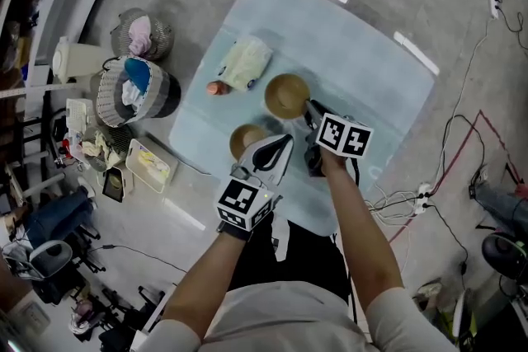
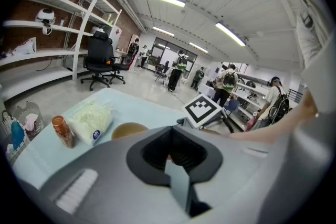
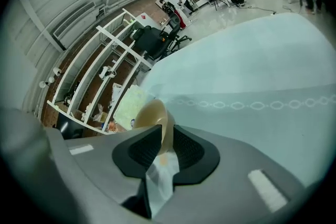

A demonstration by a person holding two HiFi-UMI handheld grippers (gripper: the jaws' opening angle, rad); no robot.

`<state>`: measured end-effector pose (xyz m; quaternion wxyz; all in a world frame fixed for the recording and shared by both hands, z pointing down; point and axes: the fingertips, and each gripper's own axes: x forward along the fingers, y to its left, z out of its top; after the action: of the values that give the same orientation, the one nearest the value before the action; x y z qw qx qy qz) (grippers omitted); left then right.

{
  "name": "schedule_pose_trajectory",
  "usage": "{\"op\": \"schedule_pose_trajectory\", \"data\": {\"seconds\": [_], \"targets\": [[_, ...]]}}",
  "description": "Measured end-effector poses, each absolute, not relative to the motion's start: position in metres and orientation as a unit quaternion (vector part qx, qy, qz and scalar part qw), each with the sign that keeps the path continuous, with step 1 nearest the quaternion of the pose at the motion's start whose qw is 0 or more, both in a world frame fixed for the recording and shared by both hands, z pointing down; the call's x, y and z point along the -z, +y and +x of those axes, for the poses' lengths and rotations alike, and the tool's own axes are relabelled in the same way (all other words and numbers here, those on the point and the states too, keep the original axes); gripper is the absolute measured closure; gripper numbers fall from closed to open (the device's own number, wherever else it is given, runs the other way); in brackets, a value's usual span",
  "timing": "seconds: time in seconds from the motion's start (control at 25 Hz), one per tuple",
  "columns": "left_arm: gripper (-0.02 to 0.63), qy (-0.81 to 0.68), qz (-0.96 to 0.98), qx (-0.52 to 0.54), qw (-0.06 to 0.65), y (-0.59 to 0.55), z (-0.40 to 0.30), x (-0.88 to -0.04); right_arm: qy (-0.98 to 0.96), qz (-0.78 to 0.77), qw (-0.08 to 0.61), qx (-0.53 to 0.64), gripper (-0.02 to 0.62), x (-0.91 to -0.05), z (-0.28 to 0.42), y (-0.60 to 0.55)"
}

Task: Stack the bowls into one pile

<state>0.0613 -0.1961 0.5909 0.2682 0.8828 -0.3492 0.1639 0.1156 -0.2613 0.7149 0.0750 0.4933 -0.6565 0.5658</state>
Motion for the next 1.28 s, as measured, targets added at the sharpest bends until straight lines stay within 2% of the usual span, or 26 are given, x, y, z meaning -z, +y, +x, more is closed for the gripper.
{"op": "schedule_pose_trajectory", "data": {"seconds": [0.24, 0.36, 0.88, 1.28], "targets": [[0.600, -0.353, 0.881, -0.163, 0.270, -0.192, 0.053, -0.592, -0.641, 0.503, 0.073, -0.575, 0.533, -0.719, 0.116, -0.265], [0.600, -0.354, 0.881, -0.160, 0.271, -0.189, 0.049, -0.590, -0.632, 0.510, 0.076, -0.579, 0.566, -0.721, 0.117, -0.265], [0.600, -0.348, 0.891, -0.140, 0.255, -0.161, 0.019, -0.566, -0.608, 0.533, 0.033, -0.587, 0.575, -0.684, 0.120, -0.233], [0.600, -0.348, 0.895, -0.129, 0.248, -0.122, -0.025, -0.547, -0.625, 0.518, 0.037, -0.582, 0.575, -0.649, 0.069, -0.184]]}}
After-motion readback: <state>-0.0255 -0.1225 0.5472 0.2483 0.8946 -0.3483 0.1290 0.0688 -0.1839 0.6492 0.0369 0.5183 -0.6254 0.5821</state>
